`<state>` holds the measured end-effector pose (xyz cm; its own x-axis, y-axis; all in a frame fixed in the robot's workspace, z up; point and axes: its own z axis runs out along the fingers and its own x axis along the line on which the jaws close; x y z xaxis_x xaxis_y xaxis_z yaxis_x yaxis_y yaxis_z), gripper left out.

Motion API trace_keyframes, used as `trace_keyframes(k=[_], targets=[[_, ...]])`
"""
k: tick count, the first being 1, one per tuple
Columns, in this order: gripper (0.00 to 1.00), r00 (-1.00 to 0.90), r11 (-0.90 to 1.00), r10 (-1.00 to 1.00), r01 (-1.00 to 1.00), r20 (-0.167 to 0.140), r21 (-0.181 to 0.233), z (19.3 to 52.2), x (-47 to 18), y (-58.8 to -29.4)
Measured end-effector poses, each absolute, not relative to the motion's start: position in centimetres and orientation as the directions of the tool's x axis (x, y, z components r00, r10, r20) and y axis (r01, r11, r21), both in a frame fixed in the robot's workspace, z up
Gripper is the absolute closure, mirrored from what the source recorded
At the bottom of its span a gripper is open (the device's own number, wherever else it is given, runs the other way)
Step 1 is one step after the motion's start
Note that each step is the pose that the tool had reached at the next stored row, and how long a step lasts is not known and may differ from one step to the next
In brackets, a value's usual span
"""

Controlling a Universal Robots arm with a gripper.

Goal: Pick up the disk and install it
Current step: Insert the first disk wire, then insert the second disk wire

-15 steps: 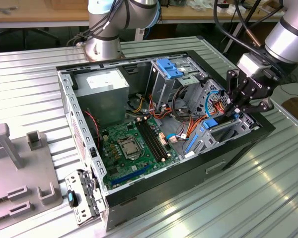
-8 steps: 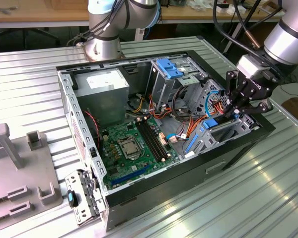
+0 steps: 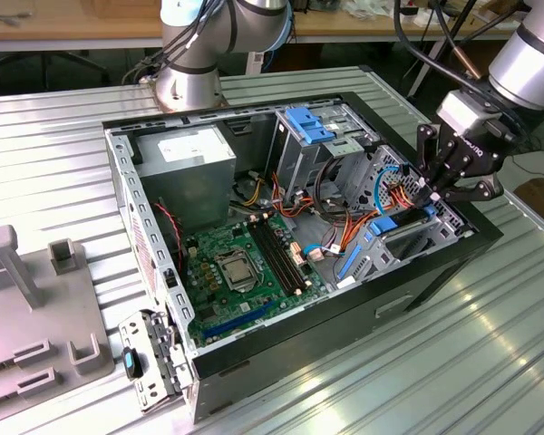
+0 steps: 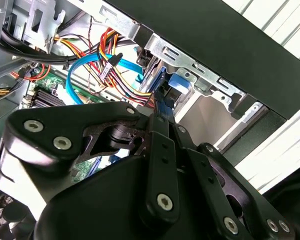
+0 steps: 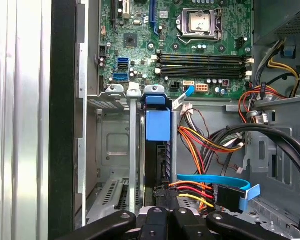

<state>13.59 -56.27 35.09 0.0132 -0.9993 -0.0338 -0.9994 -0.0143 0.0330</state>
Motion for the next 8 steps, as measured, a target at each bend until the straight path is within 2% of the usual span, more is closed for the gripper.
trace_keyframes(k=[8], targets=[[0.89, 0.013, -0.014, -0.999, -0.999, -0.034, 0.033, 35.13, 13.59, -56.27]])
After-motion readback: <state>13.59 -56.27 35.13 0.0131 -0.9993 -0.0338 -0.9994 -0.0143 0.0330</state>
